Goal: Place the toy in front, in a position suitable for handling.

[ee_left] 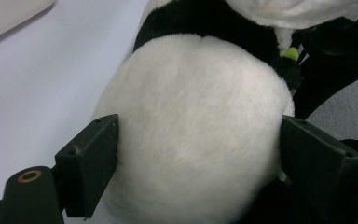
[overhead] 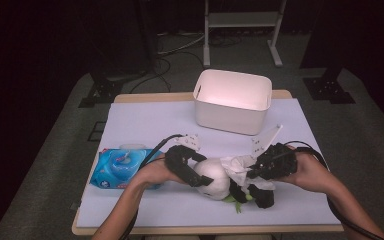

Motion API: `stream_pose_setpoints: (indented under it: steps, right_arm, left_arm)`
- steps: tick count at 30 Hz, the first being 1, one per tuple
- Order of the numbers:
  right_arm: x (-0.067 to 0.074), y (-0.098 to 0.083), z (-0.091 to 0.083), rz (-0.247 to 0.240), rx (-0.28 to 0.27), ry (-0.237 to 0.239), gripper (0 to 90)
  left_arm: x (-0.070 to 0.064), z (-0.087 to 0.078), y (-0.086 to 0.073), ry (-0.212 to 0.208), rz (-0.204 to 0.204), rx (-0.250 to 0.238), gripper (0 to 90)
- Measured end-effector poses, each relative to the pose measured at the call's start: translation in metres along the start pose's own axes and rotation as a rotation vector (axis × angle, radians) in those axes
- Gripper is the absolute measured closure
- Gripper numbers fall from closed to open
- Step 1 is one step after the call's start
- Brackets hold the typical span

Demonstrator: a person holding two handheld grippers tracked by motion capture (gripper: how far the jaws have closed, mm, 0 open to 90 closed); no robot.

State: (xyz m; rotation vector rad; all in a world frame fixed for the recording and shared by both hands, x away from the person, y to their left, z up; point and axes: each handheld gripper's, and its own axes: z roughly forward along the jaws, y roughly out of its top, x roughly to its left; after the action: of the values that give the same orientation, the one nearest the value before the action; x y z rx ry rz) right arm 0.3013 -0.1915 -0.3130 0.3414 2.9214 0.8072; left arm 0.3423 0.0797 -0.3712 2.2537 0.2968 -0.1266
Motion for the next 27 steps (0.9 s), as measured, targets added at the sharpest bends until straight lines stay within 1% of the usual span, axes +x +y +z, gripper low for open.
stream_pose_setpoints:
  steps: [2,3,5,9,11,14,17,20,21,24,27]
  right_arm:
    - [0.002,0.005,0.0,-0.017,0.007,-0.003,85.0]
    - [0.004,0.01,0.0,-0.028,0.012,-0.006,85.0]
    - [0.005,0.016,0.0,-0.042,0.018,-0.008,85.0]
    - [0.006,0.032,0.007,-0.061,0.035,-0.008,85.0]
    - [0.005,0.04,0.014,-0.076,0.048,0.001,84.9]
    - [0.004,0.052,0.026,-0.084,0.074,0.016,84.8]
    - [0.001,0.063,0.04,-0.098,0.089,0.035,84.7]
    - [-0.001,0.066,0.043,-0.094,0.084,0.052,84.7]
    - [-0.003,0.065,0.042,-0.089,0.086,0.053,84.7]
    - [-0.006,0.06,0.036,-0.071,0.086,0.036,84.6]
    - [-0.008,0.052,0.025,-0.047,0.083,0.017,84.6]
  left_arm:
    - [-0.001,0.0,-0.002,0.001,0.0,-0.001,16.7]
    - [-0.001,-0.001,-0.007,0.004,-0.001,-0.016,16.7]
    - [-0.001,-0.002,-0.012,0.004,-0.01,-0.034,16.7]
    - [-0.001,-0.002,-0.018,0.004,-0.009,-0.072,16.8]
    - [-0.002,-0.002,-0.019,0.003,-0.008,-0.077,16.8]
    - [-0.004,-0.003,-0.018,0.005,0.004,-0.066,16.7]
    - [-0.004,-0.003,-0.02,0.008,-0.003,-0.057,16.6]
    - [-0.003,-0.004,-0.023,0.004,-0.012,-0.065,16.5]
    - [-0.002,-0.004,-0.026,-0.001,-0.016,-0.082,16.5]
    - [-0.003,-0.003,-0.024,0.003,-0.014,-0.08,16.5]
    - [-0.005,-0.002,-0.022,0.004,-0.007,-0.074,16.4]
